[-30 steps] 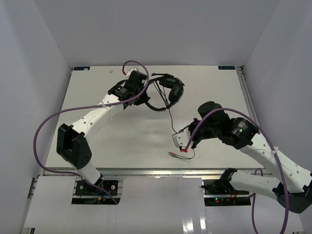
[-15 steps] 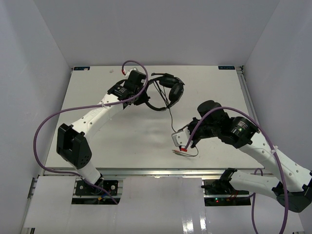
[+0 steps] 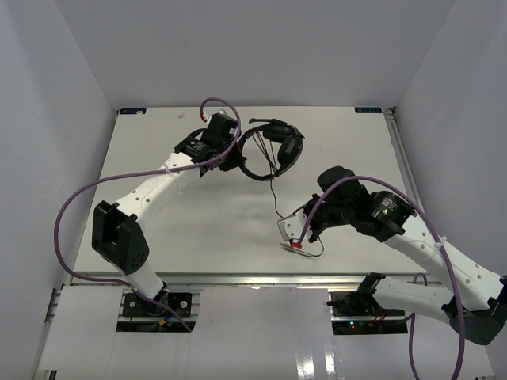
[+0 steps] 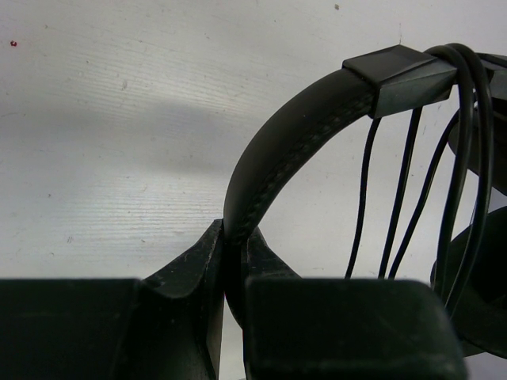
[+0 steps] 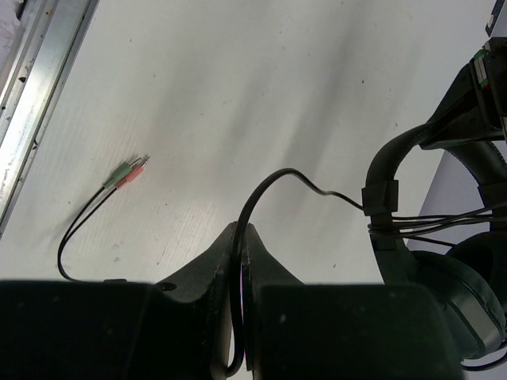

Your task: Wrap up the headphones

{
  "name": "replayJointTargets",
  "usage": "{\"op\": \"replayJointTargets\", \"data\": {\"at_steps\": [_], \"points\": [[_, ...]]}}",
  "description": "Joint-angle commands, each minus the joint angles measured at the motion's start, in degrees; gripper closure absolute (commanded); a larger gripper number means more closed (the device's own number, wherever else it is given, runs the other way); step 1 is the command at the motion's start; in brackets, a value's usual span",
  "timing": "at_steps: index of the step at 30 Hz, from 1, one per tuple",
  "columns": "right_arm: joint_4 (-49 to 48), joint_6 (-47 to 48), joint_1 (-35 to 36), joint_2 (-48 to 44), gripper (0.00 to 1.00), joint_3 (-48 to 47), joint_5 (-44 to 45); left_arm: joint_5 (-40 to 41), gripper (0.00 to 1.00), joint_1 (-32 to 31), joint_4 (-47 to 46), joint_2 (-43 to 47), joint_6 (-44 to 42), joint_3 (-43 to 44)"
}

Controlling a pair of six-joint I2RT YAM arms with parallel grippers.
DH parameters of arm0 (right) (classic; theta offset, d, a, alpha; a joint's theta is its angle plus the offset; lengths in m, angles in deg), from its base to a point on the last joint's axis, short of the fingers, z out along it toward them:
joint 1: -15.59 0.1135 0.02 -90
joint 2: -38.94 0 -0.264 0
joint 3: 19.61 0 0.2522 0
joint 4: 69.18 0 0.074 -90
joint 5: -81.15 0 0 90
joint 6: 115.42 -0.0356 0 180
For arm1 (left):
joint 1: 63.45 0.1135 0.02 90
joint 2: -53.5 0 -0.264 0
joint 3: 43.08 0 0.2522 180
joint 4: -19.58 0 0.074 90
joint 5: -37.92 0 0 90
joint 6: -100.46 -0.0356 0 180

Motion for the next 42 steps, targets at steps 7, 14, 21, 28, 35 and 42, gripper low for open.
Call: {"op": "replayJointTargets", "data": {"at_steps": [7, 14, 21, 28, 35, 42], "points": [[-0.99, 0.94, 0.15, -1.27, 0.91, -2.27, 0.99, -0.12, 1.00, 0.86, -2.89, 4.18, -0.82, 0.32], [-0.83, 1.03, 0.15, -2.54, 0.91, -3.39, 0.80, 2.07, 1.00, 0.93, -1.75, 3.00, -3.16, 0.32], [-0.94, 0.96, 0.15, -0.90, 0.91, -8.30, 0.27, 3.71, 1.00, 1.02, -1.46, 1.92, -4.37, -0.38], [-2.20, 1.36, 0.21, 0.87, 0.90, -10.84, 1.42, 4.95, 1.00, 0.93, -0.75, 1.12, -6.34, -0.59], [-6.06, 1.01, 0.15, 2.62, 0.86, -12.24, 5.18, 5.53, 1.00, 0.80, -0.23, 1.34, -9.80, -3.21], [-14.71, 0.83, 0.15, 2.96, 0.85, -10.20, 11.75, 4.67, 1.00, -0.46, 0.63, 2.74, -14.76, -5.46]]}}
